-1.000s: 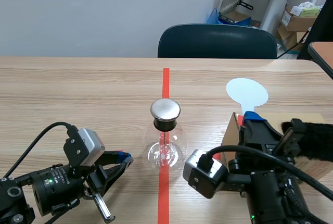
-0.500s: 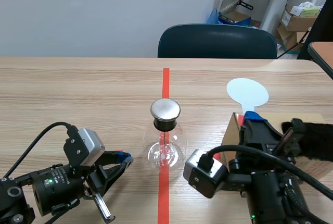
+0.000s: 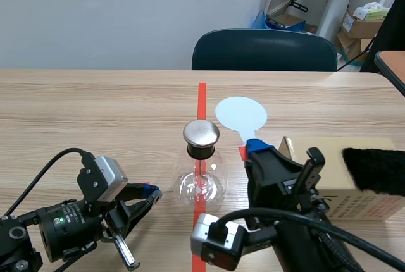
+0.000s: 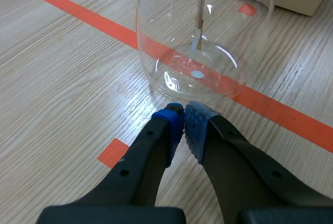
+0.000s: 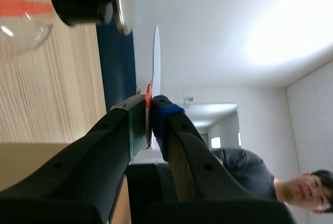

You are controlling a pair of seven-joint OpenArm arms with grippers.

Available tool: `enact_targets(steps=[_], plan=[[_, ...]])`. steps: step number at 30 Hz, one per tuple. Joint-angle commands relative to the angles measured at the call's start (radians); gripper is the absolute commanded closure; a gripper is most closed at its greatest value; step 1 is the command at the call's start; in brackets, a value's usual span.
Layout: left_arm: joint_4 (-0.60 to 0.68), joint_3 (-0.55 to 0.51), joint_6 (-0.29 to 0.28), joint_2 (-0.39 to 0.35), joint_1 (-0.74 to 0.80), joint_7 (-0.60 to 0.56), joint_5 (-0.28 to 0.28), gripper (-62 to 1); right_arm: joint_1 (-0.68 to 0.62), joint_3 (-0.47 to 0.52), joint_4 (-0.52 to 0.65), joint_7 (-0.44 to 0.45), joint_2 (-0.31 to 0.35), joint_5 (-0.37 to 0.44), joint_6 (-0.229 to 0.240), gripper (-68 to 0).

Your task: Do the electroscope experiment

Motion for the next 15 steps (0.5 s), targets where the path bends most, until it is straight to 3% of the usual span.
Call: enact_targets(steps=[1, 8, 15], plan=[[0.016, 0.001, -0.003, 0.005, -0.003, -0.010, -0.010, -5.5, 0.011, 0.007, 0.016, 0.028, 0.002, 0.002, -0.011, -1.8], [0.016, 0.001, -0.003, 0.005, -0.003, -0.010, -0.010, -5.5, 0.011, 0.007, 0.016, 0.146, 0.002, 0.003, -0.011, -1.8], [0.016, 0.001, -0.003, 0.005, -0.003, -0.010, -0.010, -5.5, 0.011, 0.007, 0.016, 0.196, 0.002, 0.003, -0.011, -1.8]])
